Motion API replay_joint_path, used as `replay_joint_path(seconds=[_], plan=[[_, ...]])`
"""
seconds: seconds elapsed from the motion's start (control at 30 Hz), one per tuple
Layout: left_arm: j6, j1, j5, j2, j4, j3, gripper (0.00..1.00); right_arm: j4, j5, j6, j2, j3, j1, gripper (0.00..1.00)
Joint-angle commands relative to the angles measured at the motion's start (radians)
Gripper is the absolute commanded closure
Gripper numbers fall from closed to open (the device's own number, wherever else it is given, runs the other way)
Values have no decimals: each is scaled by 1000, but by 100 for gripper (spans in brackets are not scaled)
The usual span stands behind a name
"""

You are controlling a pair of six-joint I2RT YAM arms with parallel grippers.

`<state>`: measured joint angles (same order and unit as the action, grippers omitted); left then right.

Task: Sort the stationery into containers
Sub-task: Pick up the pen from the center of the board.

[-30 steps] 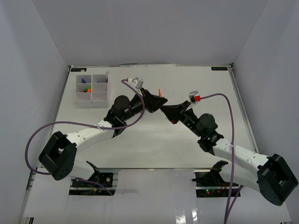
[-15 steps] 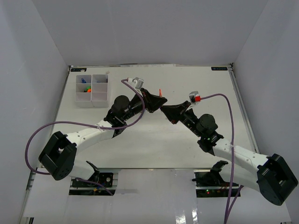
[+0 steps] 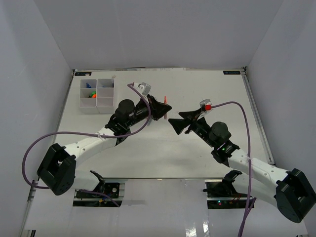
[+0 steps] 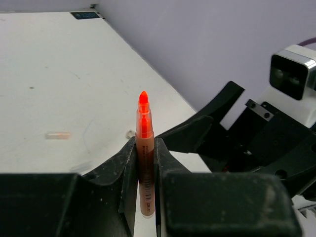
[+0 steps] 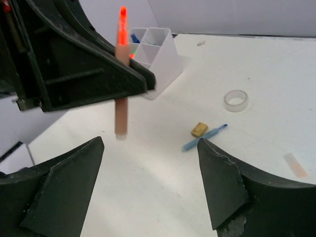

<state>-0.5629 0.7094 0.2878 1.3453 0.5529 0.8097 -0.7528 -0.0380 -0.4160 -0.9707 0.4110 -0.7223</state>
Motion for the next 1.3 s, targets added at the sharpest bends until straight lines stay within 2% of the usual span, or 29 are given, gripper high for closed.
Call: replay_joint_path(seconds=[0.0,0.1,0.2,0.27,0.33,0.4,0.63,0.8,0.93,1.13,1.27], plan=[[102,-69,-19,-83,-154,28,99,139,44,78,39,-6,20,15],[144,-186,34,-121,-304,71,100,208,64,98,50,-1,63,2],[225,-287,73,-152,-471,135,100,280,49,135,14,25,130,6],[296,-329,71,-166,-597,167,100,337,4,160,-46,75,179,4],[349,-355,77,-181,-657,181,100,406,-13,186,-141,151,222,0],[369,-370,86,-207,-674,155,100,438,-36,216,-239,205,245,8],[414,-390,142,-264,-659,37,100,590,-39,371,-542,463,256,17],[437,-390,120,-259,-686,37,100,751,-19,508,-738,685,254,25],[448,-390,96,-276,-688,36,100,874,7,569,-839,804,256,33],[455,-390,88,-285,-694,36,100,996,33,640,-944,939,247,39],[455,-390,94,-287,-694,37,100,1078,113,669,-1002,1012,224,43]])
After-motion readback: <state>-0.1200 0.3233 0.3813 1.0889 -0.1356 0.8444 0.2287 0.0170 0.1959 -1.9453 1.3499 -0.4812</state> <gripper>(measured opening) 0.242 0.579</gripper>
